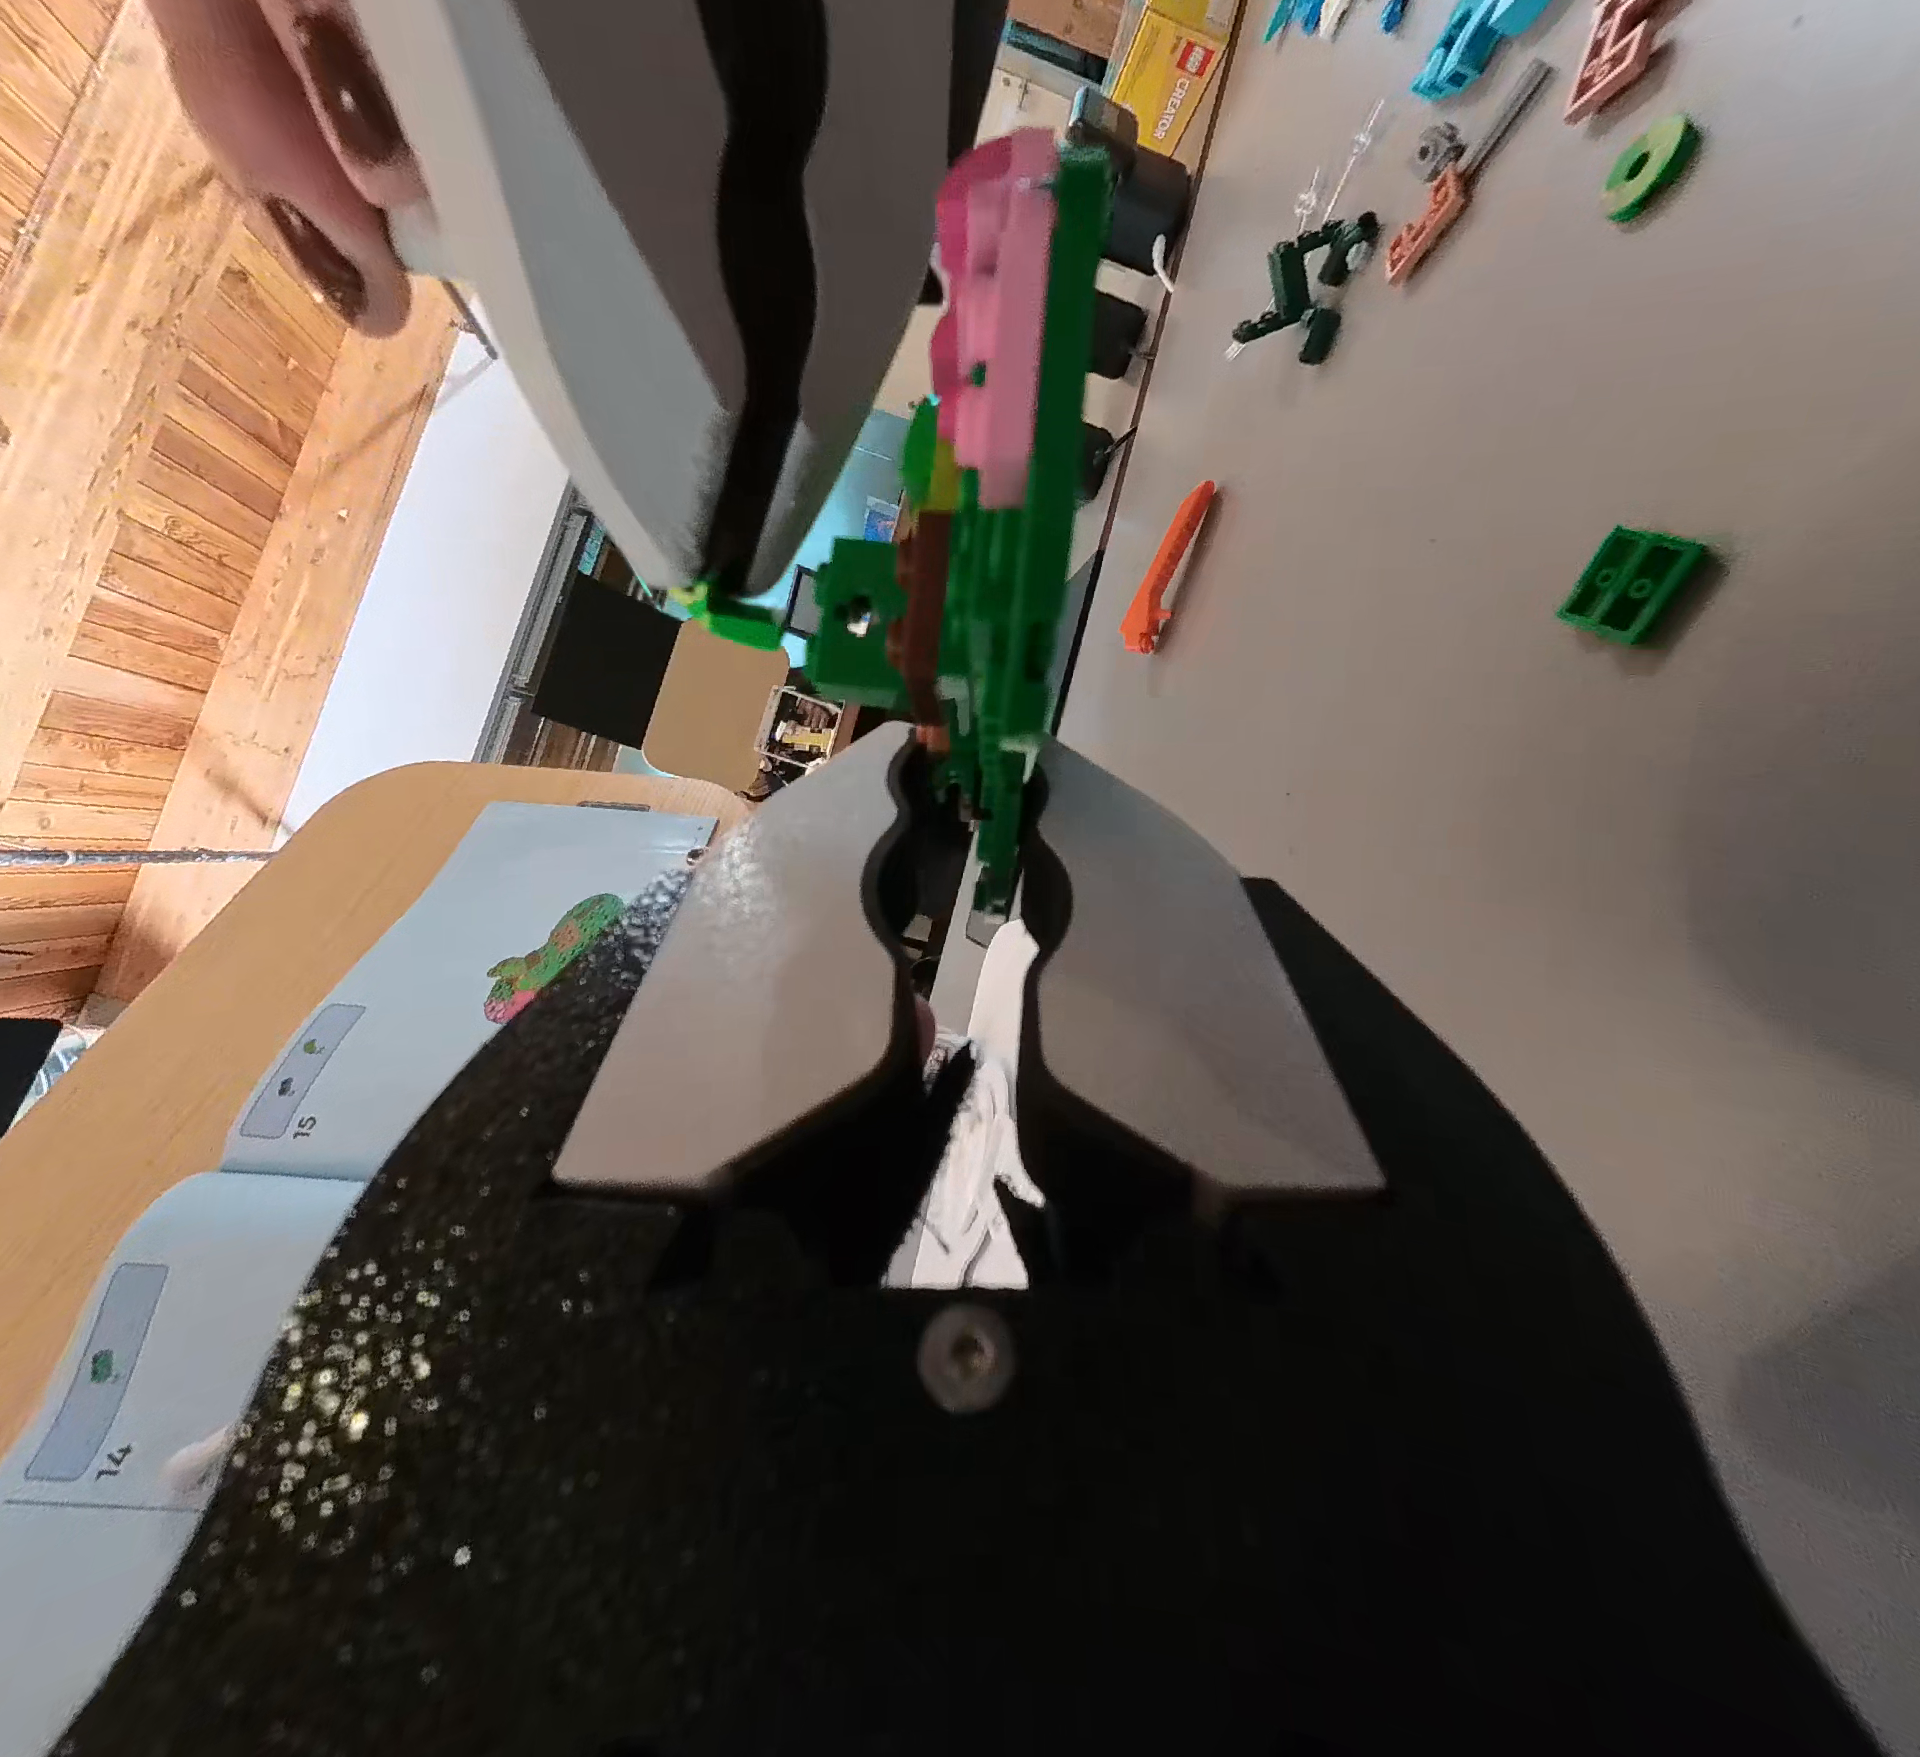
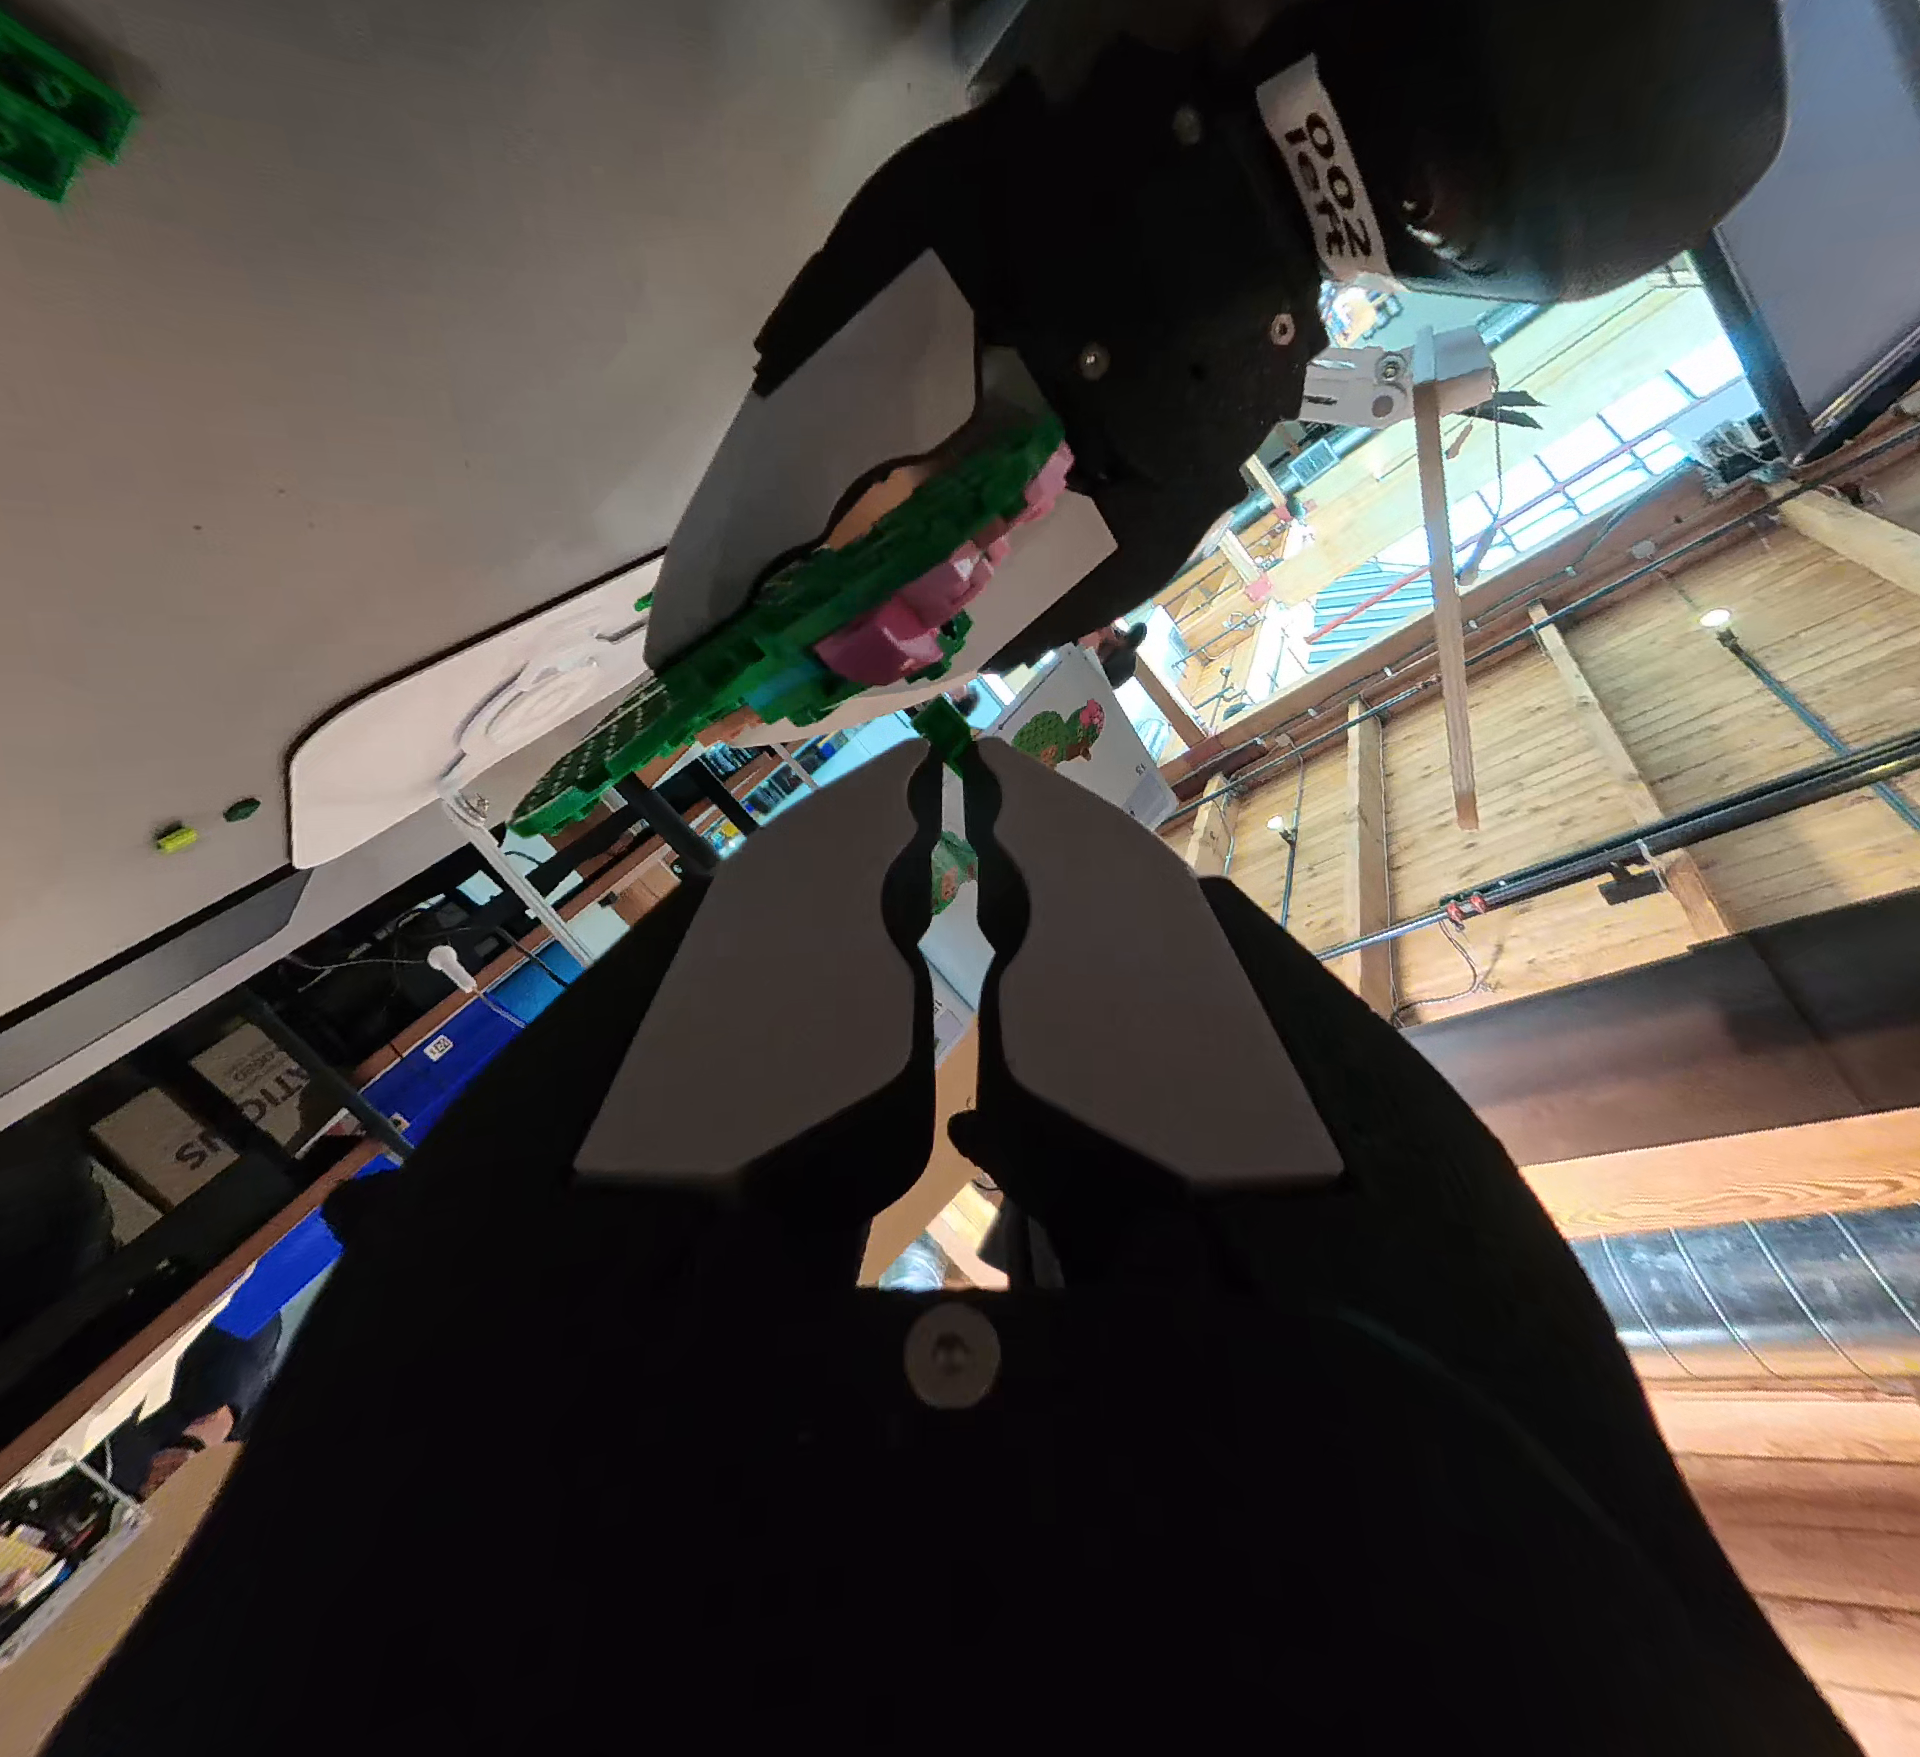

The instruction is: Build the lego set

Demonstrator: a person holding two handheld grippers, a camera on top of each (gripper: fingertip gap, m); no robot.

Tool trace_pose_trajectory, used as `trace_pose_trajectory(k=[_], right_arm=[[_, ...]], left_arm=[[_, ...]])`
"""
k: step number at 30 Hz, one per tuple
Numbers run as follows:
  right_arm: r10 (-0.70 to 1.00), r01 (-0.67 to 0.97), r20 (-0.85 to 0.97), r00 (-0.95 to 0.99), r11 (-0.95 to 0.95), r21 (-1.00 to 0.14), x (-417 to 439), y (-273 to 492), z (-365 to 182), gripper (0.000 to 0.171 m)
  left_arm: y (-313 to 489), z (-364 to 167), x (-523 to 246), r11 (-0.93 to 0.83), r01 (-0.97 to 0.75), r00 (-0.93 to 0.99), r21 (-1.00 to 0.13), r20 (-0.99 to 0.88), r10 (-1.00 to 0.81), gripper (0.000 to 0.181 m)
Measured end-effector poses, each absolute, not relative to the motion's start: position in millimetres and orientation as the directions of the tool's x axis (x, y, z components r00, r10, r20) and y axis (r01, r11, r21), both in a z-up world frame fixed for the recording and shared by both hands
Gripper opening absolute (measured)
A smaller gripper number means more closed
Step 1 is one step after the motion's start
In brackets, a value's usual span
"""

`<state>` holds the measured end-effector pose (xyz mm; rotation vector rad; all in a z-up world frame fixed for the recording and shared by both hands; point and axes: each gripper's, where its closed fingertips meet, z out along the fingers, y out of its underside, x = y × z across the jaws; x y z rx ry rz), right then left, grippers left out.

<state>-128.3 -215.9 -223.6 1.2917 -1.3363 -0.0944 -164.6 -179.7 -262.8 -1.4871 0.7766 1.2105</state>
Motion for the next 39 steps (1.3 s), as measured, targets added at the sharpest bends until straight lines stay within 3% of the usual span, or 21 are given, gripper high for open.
trace_pose_trajectory(k=[29,39], right_arm=[[-0.577,-0.57,0.607,0.547,0.275,0.774,-100,-221,-229,0.0],[-0.679,-0.487,0.399,0.616,0.07,0.871,-108,-209,-235,0.0]], left_arm=[[-180,-261,-147,-0.166,-0.924,0.333,-0.344,-0.938,0.093,0.014],[-179,-267,-150,-0.198,-0.929,0.304,-0.312,-0.95,0.073,0.015]])
